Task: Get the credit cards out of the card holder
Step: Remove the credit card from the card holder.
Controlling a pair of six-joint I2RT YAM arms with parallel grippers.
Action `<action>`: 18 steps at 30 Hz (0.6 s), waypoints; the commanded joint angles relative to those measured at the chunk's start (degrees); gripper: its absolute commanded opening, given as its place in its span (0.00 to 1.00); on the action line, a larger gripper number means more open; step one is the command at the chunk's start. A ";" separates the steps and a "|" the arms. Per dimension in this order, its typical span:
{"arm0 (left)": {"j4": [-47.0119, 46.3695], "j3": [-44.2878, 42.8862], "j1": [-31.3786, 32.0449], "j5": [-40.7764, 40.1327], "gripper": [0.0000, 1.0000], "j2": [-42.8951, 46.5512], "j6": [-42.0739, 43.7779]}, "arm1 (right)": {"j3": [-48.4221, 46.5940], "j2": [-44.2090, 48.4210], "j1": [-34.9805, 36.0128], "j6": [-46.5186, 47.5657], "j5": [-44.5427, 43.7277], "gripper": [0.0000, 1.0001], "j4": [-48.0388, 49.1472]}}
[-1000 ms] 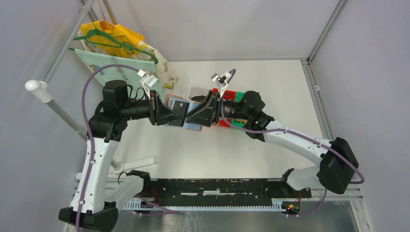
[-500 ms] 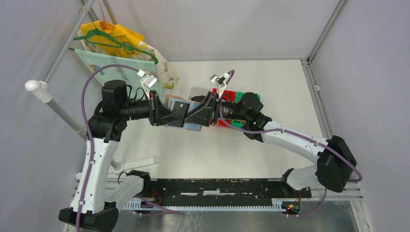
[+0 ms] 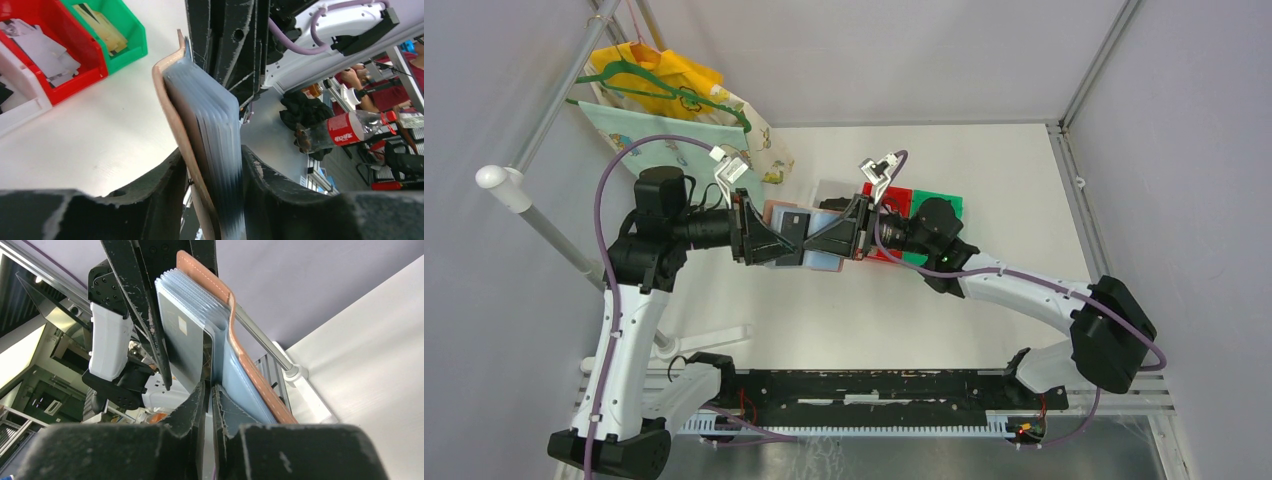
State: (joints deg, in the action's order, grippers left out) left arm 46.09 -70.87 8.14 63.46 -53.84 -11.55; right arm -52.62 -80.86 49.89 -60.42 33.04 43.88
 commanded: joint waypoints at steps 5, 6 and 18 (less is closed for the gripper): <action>-0.56 -0.75 1.34 12.84 0.47 0.50 -0.76 | 1.13 0.55 0.87 -1.07 -3.50 0.05 5.08; -0.54 -0.88 1.34 12.83 0.45 0.40 -0.75 | 1.50 0.84 0.81 -1.04 -3.59 0.04 5.09; -0.47 -1.89 1.27 11.71 0.19 0.20 -0.64 | 3.09 3.03 0.82 0.11 -5.21 0.34 3.42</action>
State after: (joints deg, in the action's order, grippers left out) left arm 47.16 -70.81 8.23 67.66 -54.39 -11.46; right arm -48.64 -77.28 50.87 -61.65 31.90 48.64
